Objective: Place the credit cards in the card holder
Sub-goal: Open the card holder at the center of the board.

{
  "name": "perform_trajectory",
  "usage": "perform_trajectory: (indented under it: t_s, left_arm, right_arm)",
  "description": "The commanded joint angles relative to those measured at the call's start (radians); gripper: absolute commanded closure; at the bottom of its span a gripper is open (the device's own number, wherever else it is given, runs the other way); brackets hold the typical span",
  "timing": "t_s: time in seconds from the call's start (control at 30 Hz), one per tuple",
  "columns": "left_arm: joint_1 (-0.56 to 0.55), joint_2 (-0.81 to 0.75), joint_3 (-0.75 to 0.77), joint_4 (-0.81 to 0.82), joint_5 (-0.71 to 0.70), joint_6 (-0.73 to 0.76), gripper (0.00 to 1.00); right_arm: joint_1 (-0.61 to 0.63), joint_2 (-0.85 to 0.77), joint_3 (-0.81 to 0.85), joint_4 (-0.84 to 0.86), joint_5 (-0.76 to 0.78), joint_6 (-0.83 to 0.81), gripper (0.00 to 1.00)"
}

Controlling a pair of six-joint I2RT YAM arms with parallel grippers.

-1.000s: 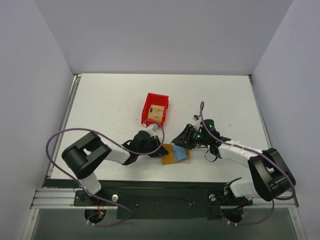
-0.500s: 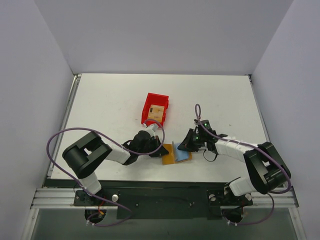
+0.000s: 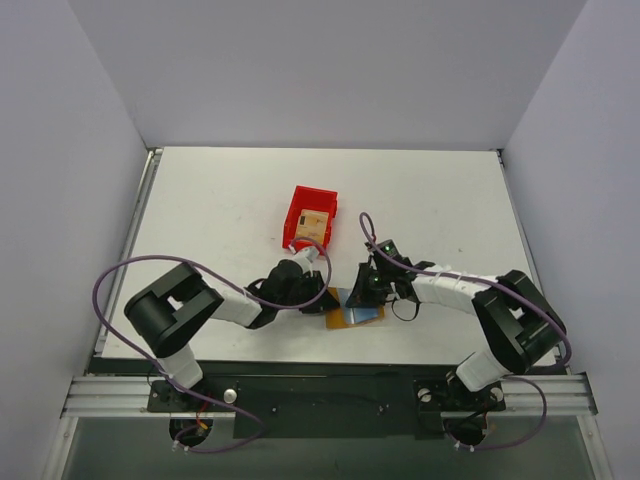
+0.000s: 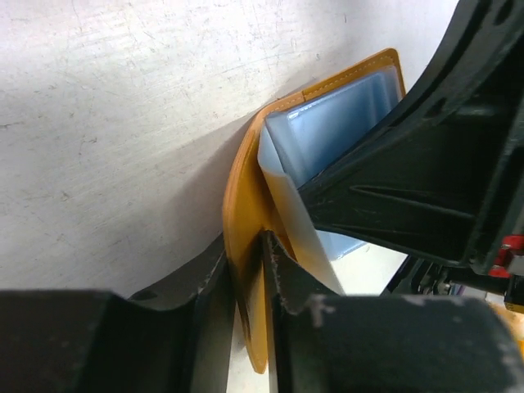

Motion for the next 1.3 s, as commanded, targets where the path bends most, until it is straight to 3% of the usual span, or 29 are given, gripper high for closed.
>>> perform_trajectory:
  t_s: [0.0, 0.33, 0.5, 0.6, 0.9, 1.27]
  left_arm:
    - [0.002, -0.072, 0.028, -0.141, -0.075, 0.067, 0.68]
    - [0.0, -0.295, 0.038, -0.37, -0.282, 0.113, 0.55]
    - [-0.027, -0.387, 0.031, -0.307, -0.271, 0.156, 0.55]
    - [-0.082, -0.364, 0.076, -0.255, -0.242, 0.187, 0.55]
    - [-0.167, -0.111, 0.171, -0.189, -0.199, 0.171, 0.97]
    - [-0.164, -0.053, 0.166, -0.244, -0.267, 0.151, 1.0]
  right_arm:
    - [0.003, 0.011, 0.024, -0.086, 0.075, -0.041, 1.0]
    - [0.026, 0.059, 0.04, -0.117, 0.132, -0.059, 1.0]
    - [0.029, 0.067, 0.028, -0.097, 0.126, -0.048, 1.0]
    - [0.027, 0.067, 0.02, -0.074, 0.114, -0.042, 1.0]
    - [0.026, 0.03, 0.002, -0.034, 0.069, -0.032, 1.0]
    - [-0.011, -0.105, -0.016, -0.061, 0.049, -0.022, 1.0]
